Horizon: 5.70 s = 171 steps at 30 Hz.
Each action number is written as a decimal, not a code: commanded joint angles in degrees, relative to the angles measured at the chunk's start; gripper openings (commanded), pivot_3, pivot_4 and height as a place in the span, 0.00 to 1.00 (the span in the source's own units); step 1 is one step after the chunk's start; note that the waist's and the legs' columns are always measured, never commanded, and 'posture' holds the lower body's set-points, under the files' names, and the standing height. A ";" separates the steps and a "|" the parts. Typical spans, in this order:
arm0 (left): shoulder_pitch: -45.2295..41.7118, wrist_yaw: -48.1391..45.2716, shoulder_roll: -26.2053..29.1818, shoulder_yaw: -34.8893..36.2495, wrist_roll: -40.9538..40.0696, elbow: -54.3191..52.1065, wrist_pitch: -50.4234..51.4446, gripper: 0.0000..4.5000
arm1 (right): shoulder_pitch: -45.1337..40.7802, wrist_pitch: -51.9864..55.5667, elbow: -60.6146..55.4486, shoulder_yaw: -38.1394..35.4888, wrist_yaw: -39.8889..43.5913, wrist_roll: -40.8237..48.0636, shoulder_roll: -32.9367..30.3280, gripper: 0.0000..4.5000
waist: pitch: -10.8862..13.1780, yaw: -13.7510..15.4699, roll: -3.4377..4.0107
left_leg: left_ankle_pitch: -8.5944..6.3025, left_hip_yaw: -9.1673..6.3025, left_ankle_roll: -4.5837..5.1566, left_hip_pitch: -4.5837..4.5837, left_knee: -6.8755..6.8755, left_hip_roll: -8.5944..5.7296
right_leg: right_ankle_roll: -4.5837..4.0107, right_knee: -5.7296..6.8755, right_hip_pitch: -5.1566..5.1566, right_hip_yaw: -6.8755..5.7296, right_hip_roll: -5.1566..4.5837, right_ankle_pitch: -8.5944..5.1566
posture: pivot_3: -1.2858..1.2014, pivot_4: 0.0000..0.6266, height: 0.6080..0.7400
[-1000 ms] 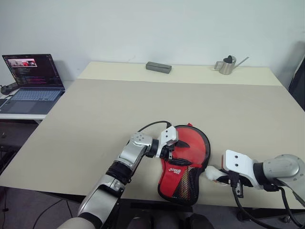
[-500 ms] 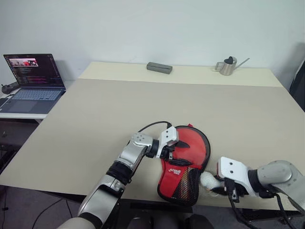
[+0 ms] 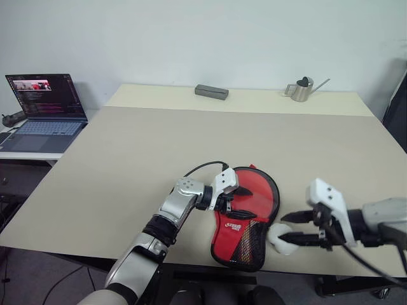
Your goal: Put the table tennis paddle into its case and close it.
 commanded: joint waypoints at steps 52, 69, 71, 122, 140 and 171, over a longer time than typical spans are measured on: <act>17.49 9.71 25.50 22.68 -22.99 -39.09 26.26 0.87 | -36.90 -26.53 69.63 21.04 -9.00 -30.07 33.71 0.00 | 0.47 -3.44 0.05 | 0.12 0.26 -0.20 -0.51 -0.07 0.16 | -0.79 0.42 -1.07 0.41 0.55 0.38 | 0.52 0.24 1.00; 19.57 10.86 25.92 22.76 -23.28 -40.65 26.26 0.87 | -53.45 -43.10 90.50 18.10 -13.73 -35.86 41.33 0.00 | 0.55 -4.72 0.06 | 0.13 1.08 -0.20 0.13 -0.10 0.40 | -0.94 1.10 -1.23 1.41 0.89 0.46 | 0.52 0.24 1.00; 19.66 11.03 25.85 22.53 -23.30 -40.78 26.22 0.87 | -54.70 -44.33 92.28 17.99 -13.45 -36.32 42.10 0.00 | 0.57 -4.73 0.07 | 0.13 1.08 -0.21 0.11 -0.12 0.40 | -0.95 1.09 -1.26 1.42 0.89 0.46 | 0.52 0.24 1.00; -2.79 -1.57 10.39 3.64 -6.28 -4.04 0.03 0.87 | -7.48 3.83 4.18 -6.30 -0.82 -1.30 11.17 0.95 | 1.00 -3.24 -0.27 | -0.02 1.03 -0.26 -0.33 -0.07 0.36 | -0.81 0.83 -1.40 1.29 0.84 0.33 | 0.52 0.24 1.00; -3.18 -1.92 7.91 3.96 -3.25 1.64 -3.67 0.87 | -1.67 -24.63 2.33 16.67 -0.17 -19.19 2.81 0.95 | 1.11 -3.08 -0.45 | -0.01 0.95 -0.28 -0.31 -0.02 0.35 | -0.50 0.76 -1.27 1.17 0.81 0.18 | 0.52 0.24 1.00; -2.20 -0.78 7.51 4.19 -2.85 1.28 -3.50 0.87 | -4.99 -39.17 14.39 27.44 4.94 -34.14 7.11 0.35 | 1.13 -3.10 -0.50 | -0.01 0.93 -0.29 -0.23 0.00 0.35 | -0.68 0.78 -1.22 1.18 0.81 0.29 | 0.52 0.24 1.00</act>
